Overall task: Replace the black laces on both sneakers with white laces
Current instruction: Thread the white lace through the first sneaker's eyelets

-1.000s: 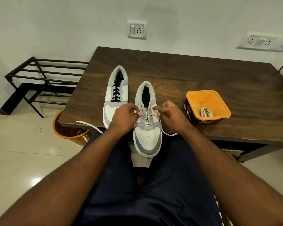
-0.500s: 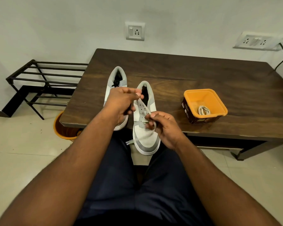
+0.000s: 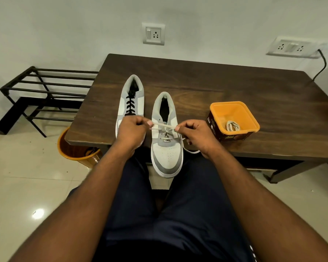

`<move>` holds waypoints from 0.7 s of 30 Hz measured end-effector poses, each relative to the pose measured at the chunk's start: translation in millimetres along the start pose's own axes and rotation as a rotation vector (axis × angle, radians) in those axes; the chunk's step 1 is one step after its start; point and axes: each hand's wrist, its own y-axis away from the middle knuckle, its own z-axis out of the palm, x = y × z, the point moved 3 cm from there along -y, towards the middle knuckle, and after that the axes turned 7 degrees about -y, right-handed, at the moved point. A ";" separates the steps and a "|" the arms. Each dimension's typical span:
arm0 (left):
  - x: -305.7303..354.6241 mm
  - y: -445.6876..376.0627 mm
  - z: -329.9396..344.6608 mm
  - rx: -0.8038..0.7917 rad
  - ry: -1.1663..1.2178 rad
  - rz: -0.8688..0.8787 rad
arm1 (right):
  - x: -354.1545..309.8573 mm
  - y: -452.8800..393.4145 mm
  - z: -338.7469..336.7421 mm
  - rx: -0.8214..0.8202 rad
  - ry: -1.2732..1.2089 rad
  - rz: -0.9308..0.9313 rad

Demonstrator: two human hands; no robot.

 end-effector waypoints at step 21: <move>-5.7 4.4 10.9 -0.168 -0.302 0.071 | 11.9 -17.3 2.6 -0.038 0.317 -0.071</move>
